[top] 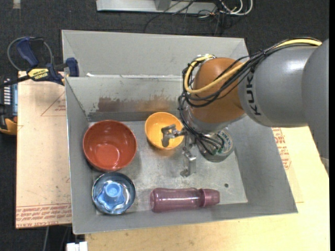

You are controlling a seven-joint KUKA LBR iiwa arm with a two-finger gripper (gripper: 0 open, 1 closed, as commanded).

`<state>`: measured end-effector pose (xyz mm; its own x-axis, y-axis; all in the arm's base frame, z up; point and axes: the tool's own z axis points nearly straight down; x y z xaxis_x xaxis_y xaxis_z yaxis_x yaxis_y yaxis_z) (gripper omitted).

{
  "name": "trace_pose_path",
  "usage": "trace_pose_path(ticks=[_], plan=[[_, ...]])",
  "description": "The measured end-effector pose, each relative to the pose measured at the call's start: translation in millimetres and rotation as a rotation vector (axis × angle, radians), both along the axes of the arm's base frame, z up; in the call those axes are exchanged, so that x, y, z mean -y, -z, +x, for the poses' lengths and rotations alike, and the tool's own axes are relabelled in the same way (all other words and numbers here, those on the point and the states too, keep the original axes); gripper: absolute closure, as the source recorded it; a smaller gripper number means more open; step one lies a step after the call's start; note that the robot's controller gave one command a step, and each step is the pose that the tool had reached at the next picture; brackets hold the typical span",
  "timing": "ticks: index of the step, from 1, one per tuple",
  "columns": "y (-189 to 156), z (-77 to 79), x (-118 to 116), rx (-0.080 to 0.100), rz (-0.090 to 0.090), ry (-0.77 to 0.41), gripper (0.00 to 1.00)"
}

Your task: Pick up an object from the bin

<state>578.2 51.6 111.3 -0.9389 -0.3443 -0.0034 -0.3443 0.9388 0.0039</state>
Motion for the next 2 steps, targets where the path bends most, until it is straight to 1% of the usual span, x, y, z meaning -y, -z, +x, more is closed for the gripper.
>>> trace_pose_path(ticks=[1,2], plan=[[-26.8,25.4,8.1,0.012,0.000,0.071,0.00],[-26.0,24.6,8.2,0.010,0.000,0.072,0.00]])
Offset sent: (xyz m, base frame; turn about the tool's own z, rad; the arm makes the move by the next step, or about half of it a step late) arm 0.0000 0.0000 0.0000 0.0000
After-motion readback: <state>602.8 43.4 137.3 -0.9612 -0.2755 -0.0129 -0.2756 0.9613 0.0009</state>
